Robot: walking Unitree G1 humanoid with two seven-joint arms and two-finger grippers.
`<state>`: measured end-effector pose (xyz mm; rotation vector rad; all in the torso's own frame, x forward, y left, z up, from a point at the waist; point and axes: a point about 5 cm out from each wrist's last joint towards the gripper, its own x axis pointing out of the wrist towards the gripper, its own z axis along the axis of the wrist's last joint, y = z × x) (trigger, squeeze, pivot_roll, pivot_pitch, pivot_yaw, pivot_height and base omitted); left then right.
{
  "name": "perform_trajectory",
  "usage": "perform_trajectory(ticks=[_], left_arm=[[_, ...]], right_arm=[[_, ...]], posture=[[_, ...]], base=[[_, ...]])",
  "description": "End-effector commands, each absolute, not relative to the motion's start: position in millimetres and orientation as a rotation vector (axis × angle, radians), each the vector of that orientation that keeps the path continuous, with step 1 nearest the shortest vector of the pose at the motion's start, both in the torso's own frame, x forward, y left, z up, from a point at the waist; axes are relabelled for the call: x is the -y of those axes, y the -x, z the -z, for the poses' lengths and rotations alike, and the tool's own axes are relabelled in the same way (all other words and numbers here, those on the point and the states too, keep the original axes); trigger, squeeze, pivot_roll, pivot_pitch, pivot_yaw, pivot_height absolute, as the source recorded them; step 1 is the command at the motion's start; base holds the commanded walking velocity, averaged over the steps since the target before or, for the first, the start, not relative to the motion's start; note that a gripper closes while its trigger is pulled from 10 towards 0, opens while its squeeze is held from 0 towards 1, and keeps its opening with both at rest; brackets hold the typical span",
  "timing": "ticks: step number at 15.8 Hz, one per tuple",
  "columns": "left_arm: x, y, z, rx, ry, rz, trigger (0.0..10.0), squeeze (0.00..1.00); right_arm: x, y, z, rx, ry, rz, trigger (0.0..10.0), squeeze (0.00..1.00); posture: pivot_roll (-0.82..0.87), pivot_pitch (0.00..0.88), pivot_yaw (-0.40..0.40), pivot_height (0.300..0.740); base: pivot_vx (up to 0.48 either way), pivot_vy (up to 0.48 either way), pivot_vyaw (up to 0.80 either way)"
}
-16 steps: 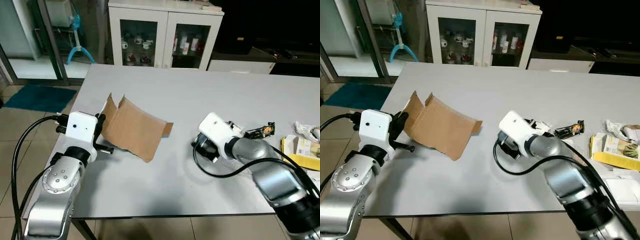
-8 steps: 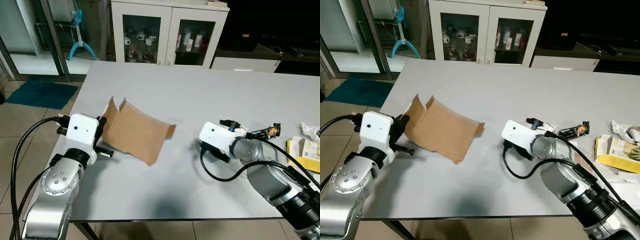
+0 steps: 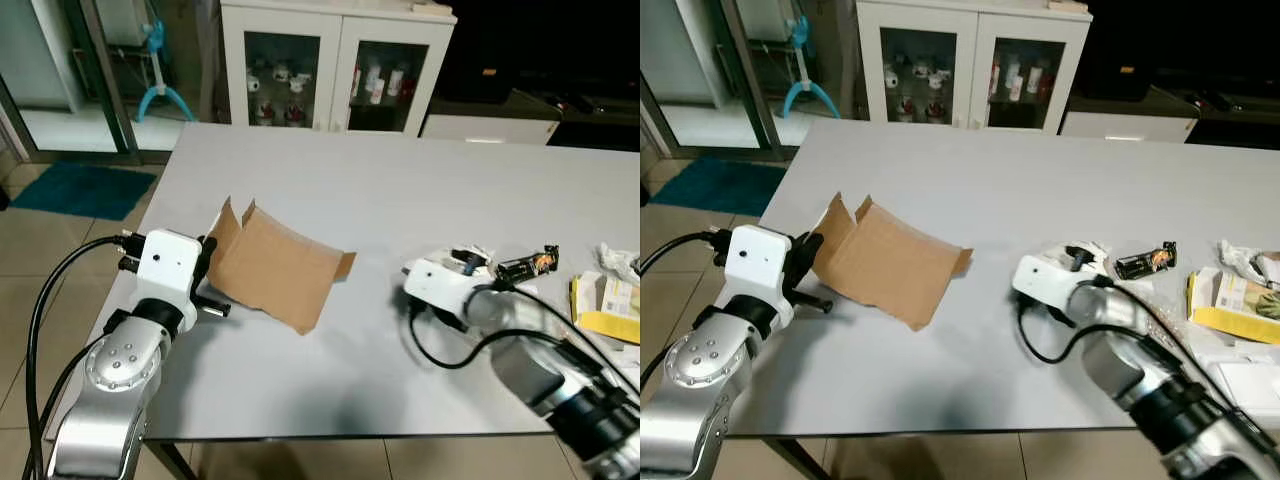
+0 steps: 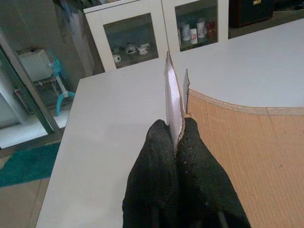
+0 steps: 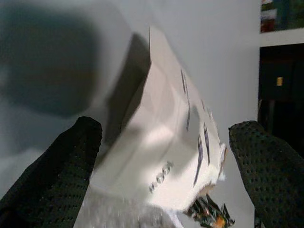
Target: Picking trash to rubbish bin
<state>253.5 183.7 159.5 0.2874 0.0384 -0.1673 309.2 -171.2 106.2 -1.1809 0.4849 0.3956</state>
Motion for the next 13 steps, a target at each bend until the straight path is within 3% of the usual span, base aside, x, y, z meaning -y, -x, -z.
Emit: perform_trajectory(ticks=[1, 6, 7, 8, 9, 13], left_arm=[[-180, -255, -162, -0.026, -0.295, 0.179, 10.0, 0.00], [-180, -256, -161, -0.028, -0.294, 0.183, 10.0, 0.00], [-179, -256, -161, -0.031, -0.293, 0.187, 10.0, 0.00], [-179, -256, -160, -0.032, -0.292, 0.189, 10.0, 0.00], [-178, -256, -160, -0.032, -0.290, 0.191, 10.0, 0.00], [-178, -258, -160, -0.030, -0.295, 0.196, 10.0, 0.00]], right_arm=[[177, -310, -105, -0.477, 1.180, -0.362, 10.0, 0.00], [175, -307, -95, -0.491, 1.176, -0.401, 10.0, 0.00], [176, -306, -92, -0.505, 1.175, -0.411, 7.1, 0.00], [177, -304, -90, -0.518, 1.168, -0.419, 2.2, 0.00], [179, -301, -87, -0.535, 1.166, -0.432, 0.0, 0.00], [183, -300, -87, -0.541, 1.158, -0.416, 0.0, 0.00]], posture=[[0.10, 0.000, -0.075, 0.740], [0.10, 0.000, -0.074, 0.740], [0.10, 0.000, -0.074, 0.740], [0.10, 0.000, -0.075, 0.740], [0.10, 0.000, -0.075, 0.740], [0.10, 0.000, -0.066, 0.740]], base=[[0.000, 0.000, 0.00], [0.000, 0.000, 0.00], [0.000, 0.000, 0.00], [0.000, 0.000, 0.00], [0.000, 0.000, 0.00], [0.000, 0.000, 0.00]])
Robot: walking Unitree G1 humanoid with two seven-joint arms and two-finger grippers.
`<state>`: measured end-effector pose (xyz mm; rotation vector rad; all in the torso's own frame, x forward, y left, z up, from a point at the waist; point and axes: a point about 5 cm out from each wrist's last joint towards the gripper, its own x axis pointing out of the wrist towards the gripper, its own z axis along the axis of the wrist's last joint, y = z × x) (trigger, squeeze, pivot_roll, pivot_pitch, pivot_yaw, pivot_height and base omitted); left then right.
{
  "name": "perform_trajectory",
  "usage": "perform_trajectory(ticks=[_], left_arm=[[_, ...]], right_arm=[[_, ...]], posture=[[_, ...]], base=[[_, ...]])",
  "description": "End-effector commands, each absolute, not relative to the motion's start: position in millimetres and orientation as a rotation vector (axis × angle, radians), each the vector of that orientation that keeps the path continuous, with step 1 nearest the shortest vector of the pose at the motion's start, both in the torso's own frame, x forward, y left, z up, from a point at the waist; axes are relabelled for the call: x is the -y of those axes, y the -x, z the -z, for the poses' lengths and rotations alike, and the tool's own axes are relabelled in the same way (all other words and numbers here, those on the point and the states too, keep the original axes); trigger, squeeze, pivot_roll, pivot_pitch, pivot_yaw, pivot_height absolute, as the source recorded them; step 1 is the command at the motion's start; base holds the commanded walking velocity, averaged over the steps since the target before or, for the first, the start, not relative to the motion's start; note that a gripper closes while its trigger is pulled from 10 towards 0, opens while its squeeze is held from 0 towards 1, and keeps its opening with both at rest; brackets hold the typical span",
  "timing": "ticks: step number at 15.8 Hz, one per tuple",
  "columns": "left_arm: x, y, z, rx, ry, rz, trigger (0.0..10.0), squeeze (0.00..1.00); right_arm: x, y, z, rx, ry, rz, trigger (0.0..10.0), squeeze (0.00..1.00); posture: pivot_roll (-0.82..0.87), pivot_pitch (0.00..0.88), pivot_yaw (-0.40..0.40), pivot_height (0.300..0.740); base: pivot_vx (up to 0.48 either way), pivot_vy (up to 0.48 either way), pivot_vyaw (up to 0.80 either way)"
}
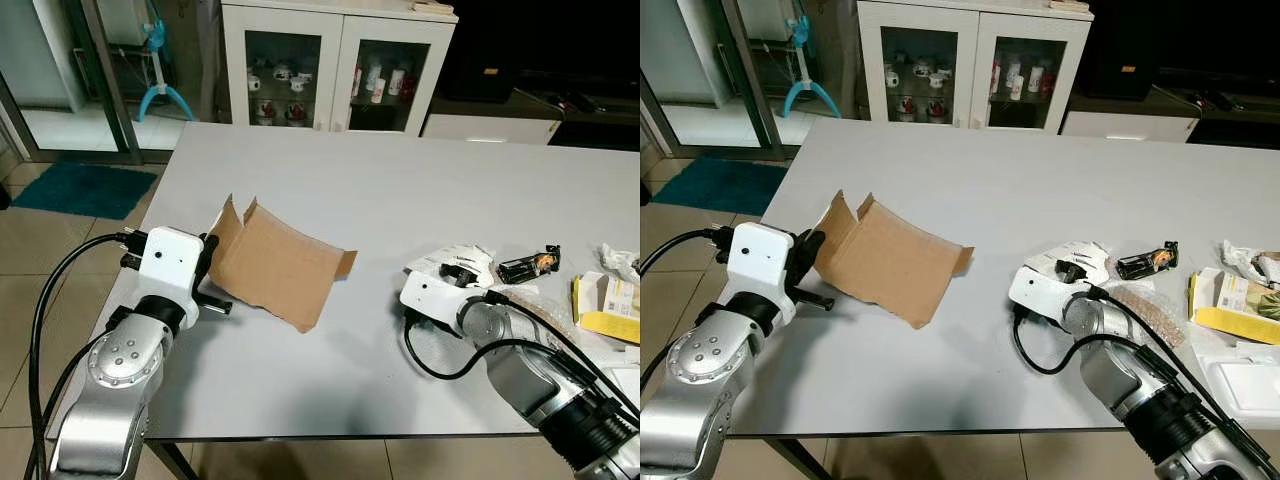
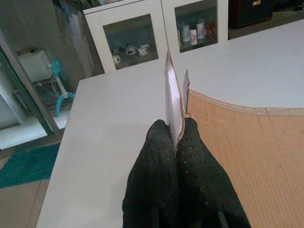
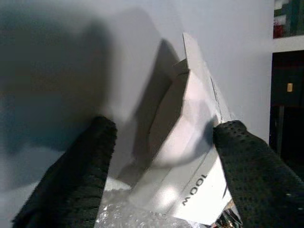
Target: Picking trash to rubbish bin
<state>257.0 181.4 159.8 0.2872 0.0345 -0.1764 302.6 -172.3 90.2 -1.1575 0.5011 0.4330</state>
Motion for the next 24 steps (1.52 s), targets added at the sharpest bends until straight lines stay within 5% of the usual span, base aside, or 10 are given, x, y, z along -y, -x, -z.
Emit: perform_trajectory(ticks=[1, 17, 24], left_arm=[[-177, -260, -161, -0.027, -0.297, 0.200, 10.0, 0.00], [-181, -272, -168, 0.031, -0.289, 0.124, 10.0, 0.00], [-180, -281, -175, 0.080, -0.249, 0.064, 10.0, 0.00]], right_arm=[[184, -301, -88, -0.534, 1.156, -0.402, 0.0, 0.00], [177, -313, -111, -0.392, 1.120, -0.346, 0.0, 0.00], [165, -322, -180, -0.150, 1.026, -0.255, 0.0, 0.00]], posture=[[0.10, 0.000, -0.061, 0.740], [0.07, 0.000, -0.060, 0.740], [0.05, 0.000, -0.051, 0.740]], base=[[0.000, 0.000, 0.00], [0.000, 0.000, 0.00], [0.000, 0.000, 0.00]])
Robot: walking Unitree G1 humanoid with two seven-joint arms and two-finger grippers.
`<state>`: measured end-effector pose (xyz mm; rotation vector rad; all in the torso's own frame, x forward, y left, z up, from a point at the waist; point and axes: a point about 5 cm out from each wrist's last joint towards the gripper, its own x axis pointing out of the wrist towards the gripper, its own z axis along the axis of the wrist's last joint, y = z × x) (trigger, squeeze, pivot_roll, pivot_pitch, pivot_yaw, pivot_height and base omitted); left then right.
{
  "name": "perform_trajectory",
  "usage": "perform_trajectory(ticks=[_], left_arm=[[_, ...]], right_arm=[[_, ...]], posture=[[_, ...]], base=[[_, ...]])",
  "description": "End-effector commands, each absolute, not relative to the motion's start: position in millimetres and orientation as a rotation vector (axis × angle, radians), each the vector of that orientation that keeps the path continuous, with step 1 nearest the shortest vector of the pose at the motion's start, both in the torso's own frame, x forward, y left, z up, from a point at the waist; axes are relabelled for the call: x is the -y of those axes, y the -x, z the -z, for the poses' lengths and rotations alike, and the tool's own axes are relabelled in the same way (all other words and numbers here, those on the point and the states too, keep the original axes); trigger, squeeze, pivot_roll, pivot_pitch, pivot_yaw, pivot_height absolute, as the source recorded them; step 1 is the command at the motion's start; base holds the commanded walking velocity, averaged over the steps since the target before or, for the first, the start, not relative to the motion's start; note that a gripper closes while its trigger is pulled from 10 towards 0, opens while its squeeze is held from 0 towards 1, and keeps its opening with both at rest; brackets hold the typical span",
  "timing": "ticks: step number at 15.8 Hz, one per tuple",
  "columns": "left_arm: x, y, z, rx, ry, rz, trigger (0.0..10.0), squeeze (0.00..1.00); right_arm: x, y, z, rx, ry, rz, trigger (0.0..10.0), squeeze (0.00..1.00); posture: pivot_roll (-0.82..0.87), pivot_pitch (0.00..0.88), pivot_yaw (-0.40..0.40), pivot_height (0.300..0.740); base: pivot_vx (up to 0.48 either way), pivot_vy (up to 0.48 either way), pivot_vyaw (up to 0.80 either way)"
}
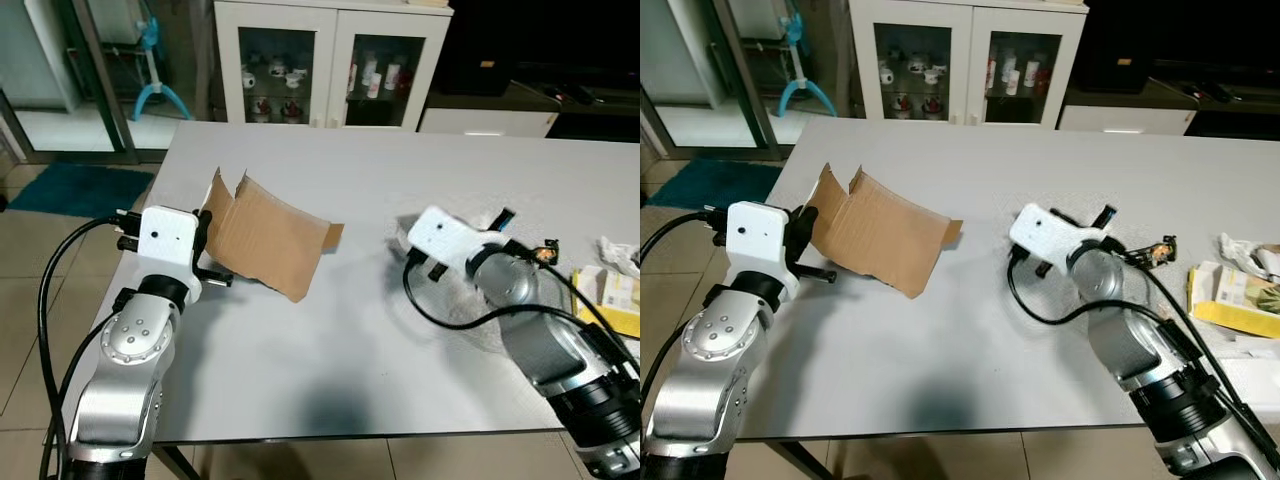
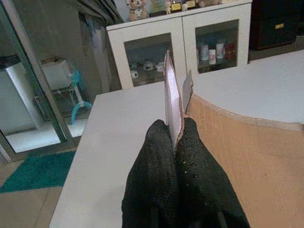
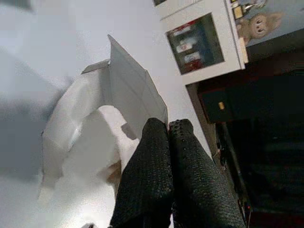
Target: Picking trash to rubbish bin
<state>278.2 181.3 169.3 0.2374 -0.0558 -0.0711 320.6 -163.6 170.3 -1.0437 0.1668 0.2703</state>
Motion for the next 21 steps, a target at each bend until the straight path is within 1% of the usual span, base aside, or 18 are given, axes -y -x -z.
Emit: perform_trajectory(ticks=[1, 4, 6, 7, 8, 11, 12, 13, 14, 15, 18, 21], left_arm=[[-178, -283, -177, 0.091, -0.245, 0.061, 10.0, 0.00], [-177, -284, -177, 0.095, -0.238, 0.054, 10.0, 0.00], [-175, -284, -181, 0.110, -0.194, 0.043, 10.0, 0.00], [-176, -284, -179, 0.112, -0.148, 0.033, 10.0, 0.00], [-174, -285, -172, 0.087, -0.100, 0.035, 10.0, 0.00], [-162, -289, -178, 0.098, -0.119, 0.091, 10.0, 0.00], [-155, -288, -179, 0.097, -0.179, 0.104, 10.0, 0.00], [-151, -287, -181, 0.097, -0.174, 0.116, 10.0, 0.00], [-149, -285, -183, 0.094, -0.154, 0.130, 10.0, 0.00], [-147, -284, -184, 0.093, -0.131, 0.145, 10.0, 0.00], [-149, -284, -179, 0.063, -0.167, 0.156, 10.0, 0.00], [-148, -287, -181, 0.064, -0.196, 0.161, 10.0, 0.00]], right_arm=[[163, -322, -184, -0.132, 1.011, -0.253, 0.0, 0.00], [161, -322, -189, -0.109, 0.977, -0.245, 0.0, 0.00], [156, -321, -190, -0.073, 0.753, -0.218, 0.0, 0.00], [155, -320, -193, -0.025, 0.701, -0.203, 0.0, 0.00], [158, -313, -191, 0.006, 0.598, -0.169, 0.0, 0.00], [164, -304, -190, 0.023, 0.478, -0.110, 0.0, 0.00], [163, -298, -188, 0.042, 0.285, -0.056, 0.0, 0.00], [163, -295, -188, 0.058, 0.192, -0.025, 0.0, 0.00], [159, -292, -184, 0.041, 0.166, -0.029, 8.1, 0.00], [158, -290, -181, 0.030, 0.140, -0.011, 10.0, 0.00], [155, -286, -186, 0.090, 0.127, 0.003, 10.0, 0.00], [160, -286, -185, 0.101, 0.093, 0.021, 10.0, 0.00]], posture=[[0.06, 0.000, -0.052, 0.740], [0.06, 0.000, -0.053, 0.740], [0.04, 0.000, -0.059, 0.740], [0.01, 0.000, -0.047, 0.740], [0.00, 0.000, -0.047, 0.740], [0.00, 0.000, -0.058, 0.740], [0.01, 0.000, -0.059, 0.740], [0.00, 0.000, -0.060, 0.740], [0.00, 0.000, -0.060, 0.740], [0.00, 0.000, -0.058, 0.740], [-0.02, 0.000, -0.044, 0.740], [-0.01, 0.000, -0.043, 0.740]], base=[[0.000, 0.000, 0.00], [0.000, 0.000, 0.00], [0.000, 0.000, 0.00], [0.000, 0.000, 0.00], [0.000, 0.000, 0.00], [0.000, 0.000, 0.00], [0.000, 0.000, 0.00], [0.000, 0.000, 0.00], [0.000, 0.000, 0.00], [0.000, 0.000, 0.00], [0.000, 0.000, 0.00], [0.000, 0.000, 0.00]])
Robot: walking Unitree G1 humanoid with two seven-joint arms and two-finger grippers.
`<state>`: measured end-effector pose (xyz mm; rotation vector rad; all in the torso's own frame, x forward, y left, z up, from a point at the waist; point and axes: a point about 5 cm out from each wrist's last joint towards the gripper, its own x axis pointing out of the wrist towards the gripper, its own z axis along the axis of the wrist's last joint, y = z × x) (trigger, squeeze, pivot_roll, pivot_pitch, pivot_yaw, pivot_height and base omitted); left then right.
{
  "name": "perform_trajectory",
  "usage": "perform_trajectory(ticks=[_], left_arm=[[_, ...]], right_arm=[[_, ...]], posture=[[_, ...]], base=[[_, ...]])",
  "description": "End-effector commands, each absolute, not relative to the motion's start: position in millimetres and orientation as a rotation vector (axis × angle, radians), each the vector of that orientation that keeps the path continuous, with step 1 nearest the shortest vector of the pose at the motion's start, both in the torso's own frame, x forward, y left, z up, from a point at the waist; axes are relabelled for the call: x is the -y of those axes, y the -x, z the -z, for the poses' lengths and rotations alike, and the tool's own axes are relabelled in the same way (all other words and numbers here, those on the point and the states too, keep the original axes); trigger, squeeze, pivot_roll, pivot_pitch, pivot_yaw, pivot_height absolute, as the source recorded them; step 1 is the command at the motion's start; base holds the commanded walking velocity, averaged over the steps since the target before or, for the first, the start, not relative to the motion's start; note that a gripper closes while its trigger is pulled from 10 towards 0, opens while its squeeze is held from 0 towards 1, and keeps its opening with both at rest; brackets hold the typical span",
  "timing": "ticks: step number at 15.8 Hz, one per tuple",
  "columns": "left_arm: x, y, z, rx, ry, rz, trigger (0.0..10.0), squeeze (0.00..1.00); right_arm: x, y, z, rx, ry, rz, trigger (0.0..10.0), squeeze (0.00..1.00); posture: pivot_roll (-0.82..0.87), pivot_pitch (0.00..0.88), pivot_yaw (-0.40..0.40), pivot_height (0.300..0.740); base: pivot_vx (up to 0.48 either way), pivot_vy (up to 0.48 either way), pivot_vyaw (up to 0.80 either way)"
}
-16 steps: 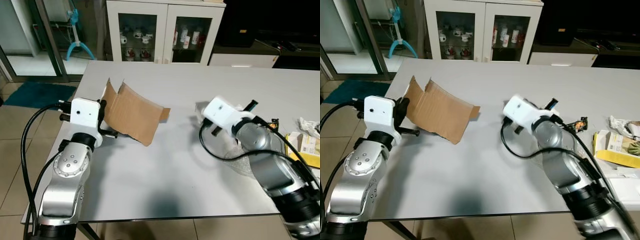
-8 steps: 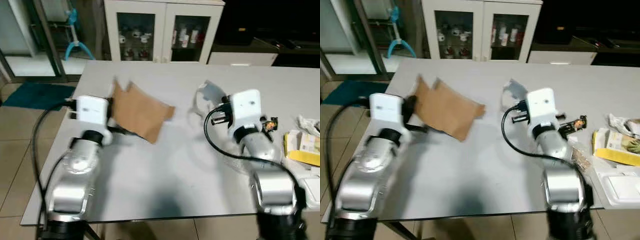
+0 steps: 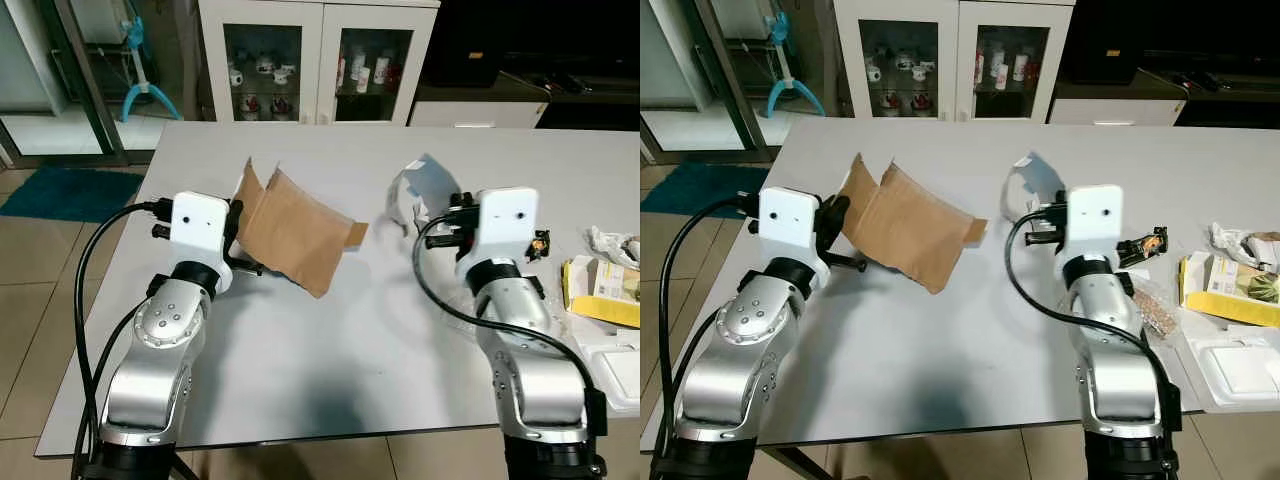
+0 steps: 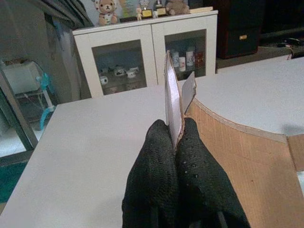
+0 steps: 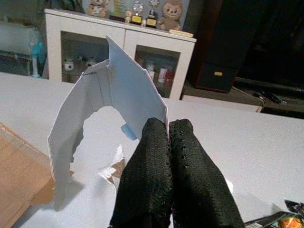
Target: Picking trash to rubbish bin
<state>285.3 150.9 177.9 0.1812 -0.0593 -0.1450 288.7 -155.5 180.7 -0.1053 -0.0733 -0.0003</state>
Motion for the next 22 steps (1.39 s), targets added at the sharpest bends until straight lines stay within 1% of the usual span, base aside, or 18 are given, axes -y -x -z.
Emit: perform_trajectory(ticks=[1, 5, 8, 11, 15, 21, 22], left_arm=[[-149, -287, -182, 0.054, -0.186, 0.153, 10.0, 0.00], [-153, -288, -181, 0.050, -0.192, 0.143, 10.0, 0.00], [-150, -294, -184, 0.052, -0.193, 0.181, 10.0, 0.00], [-147, -298, -187, 0.055, -0.194, 0.198, 10.0, 0.00], [-150, -295, -185, 0.047, -0.210, 0.197, 10.0, 0.00], [-149, -298, -187, 0.058, -0.207, 0.200, 10.0, 0.00], [-149, -297, -187, 0.058, -0.205, 0.200, 10.0, 0.00]], right_arm=[[161, -287, -188, 0.115, 0.070, 0.020, 10.0, 0.00], [160, -288, -189, 0.116, 0.024, 0.018, 10.0, 0.00], [161, -287, -184, 0.085, 0.036, 0.035, 10.0, 0.00], [161, -281, -177, 0.058, 0.037, 0.039, 10.0, 0.00], [159, -281, -171, 0.043, 0.048, 0.025, 10.0, 0.00], [159, -282, -174, 0.054, 0.053, 0.023, 10.0, 0.00], [159, -283, -174, 0.054, 0.053, 0.022, 10.0, 0.00]], posture=[[-0.02, 0.000, -0.042, 0.740], [-0.03, 0.000, -0.038, 0.740], [-0.05, 0.000, -0.008, 0.740], [-0.05, 0.000, -0.005, 0.740], [-0.04, 0.000, 0.008, 0.740], [-0.04, 0.000, 0.005, 0.740], [-0.04, 0.000, 0.003, 0.740]], base=[[0.000, 0.000, 0.00], [0.000, 0.000, 0.00], [0.000, 0.000, 0.00], [0.000, 0.000, 0.00], [0.000, 0.000, 0.00], [0.000, 0.000, 0.00], [-0.251, 0.000, 0.00]])
